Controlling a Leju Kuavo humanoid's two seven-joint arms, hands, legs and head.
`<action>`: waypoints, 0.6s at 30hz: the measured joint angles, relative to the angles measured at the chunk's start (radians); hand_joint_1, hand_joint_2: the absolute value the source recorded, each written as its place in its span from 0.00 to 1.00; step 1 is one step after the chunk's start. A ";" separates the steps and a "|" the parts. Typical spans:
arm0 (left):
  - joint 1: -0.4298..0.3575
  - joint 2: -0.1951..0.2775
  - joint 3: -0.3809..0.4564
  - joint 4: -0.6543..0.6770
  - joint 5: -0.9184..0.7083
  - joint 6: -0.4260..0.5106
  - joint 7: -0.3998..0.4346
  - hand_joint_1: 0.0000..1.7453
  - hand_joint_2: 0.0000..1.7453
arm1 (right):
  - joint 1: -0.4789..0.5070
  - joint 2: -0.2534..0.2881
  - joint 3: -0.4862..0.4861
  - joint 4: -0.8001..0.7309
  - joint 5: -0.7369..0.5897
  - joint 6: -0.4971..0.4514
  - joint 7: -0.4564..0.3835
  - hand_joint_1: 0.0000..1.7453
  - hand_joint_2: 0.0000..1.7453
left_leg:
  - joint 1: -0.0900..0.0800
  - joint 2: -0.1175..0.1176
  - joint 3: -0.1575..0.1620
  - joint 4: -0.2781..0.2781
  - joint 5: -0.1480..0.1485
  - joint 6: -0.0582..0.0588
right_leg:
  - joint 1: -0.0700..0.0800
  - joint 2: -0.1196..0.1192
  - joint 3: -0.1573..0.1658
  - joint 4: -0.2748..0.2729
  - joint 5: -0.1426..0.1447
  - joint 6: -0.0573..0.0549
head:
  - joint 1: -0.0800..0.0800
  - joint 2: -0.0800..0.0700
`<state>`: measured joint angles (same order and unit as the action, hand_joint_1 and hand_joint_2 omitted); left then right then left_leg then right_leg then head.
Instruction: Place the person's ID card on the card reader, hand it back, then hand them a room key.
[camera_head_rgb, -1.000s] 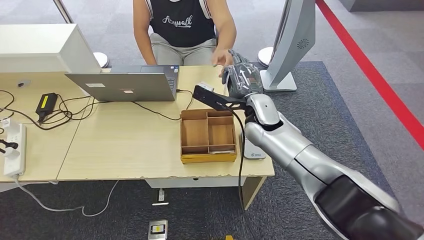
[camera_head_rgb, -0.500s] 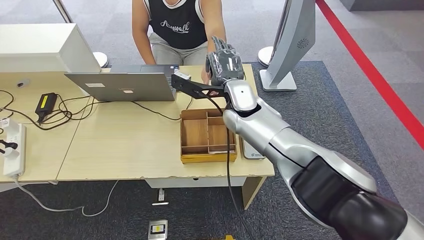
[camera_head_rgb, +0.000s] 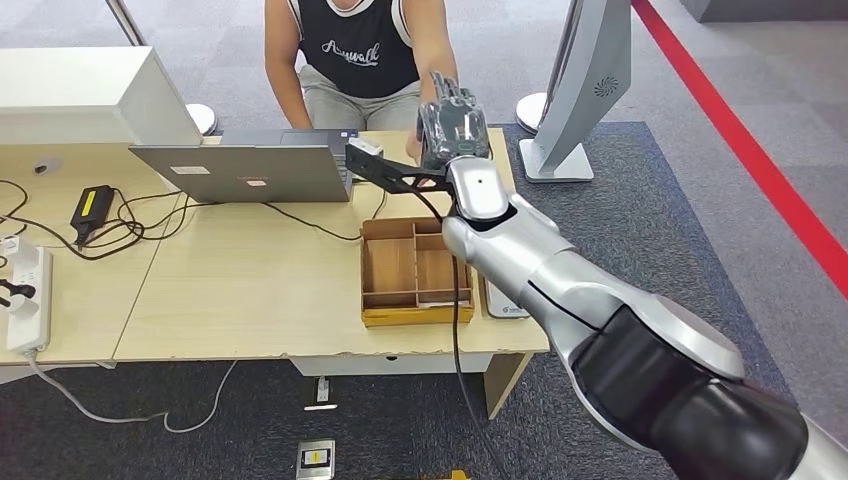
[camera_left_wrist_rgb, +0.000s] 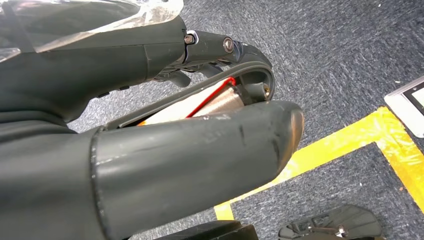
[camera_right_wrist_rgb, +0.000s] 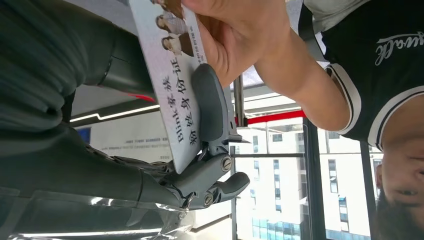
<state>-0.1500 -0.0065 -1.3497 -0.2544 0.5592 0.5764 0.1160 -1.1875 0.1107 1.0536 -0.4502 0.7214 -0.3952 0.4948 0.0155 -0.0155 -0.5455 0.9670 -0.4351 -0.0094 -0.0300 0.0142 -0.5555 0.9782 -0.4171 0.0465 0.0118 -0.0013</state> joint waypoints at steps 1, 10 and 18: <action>0.000 0.000 0.000 0.000 0.000 0.000 0.000 0.00 0.00 | 0.000 0.000 0.002 0.003 0.000 0.000 0.001 0.00 1.00 | 0.000 0.000 0.000 0.000 0.000 0.000 | 0.000 0.000 0.000 0.000 0.000 0.000 | 0.000 0.000; 0.005 0.000 0.000 0.000 0.000 0.010 -0.006 0.00 0.00 | 0.001 -0.006 0.022 0.033 -0.001 0.000 0.001 0.00 0.00 | 0.000 0.000 0.000 0.000 0.000 0.000 | 0.000 0.000 0.000 0.000 0.001 -0.001 | 0.000 0.000; 0.007 0.000 0.000 0.000 0.000 0.016 -0.008 0.00 0.00 | 0.002 -0.005 0.030 0.040 -0.040 -0.003 -0.028 0.00 0.00 | 0.000 0.000 0.000 0.000 0.000 0.000 | 0.000 0.000 0.000 0.000 0.001 -0.001 | 0.000 0.000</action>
<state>-0.1429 -0.0065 -1.3497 -0.2544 0.5596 0.5924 0.1083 -1.1858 0.1053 1.0832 -0.4101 0.6814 -0.3978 0.4666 0.0157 -0.0155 -0.5452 0.9670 -0.4350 -0.0096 -0.0298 0.0144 -0.5557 0.9782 -0.4162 0.0452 0.0118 -0.0011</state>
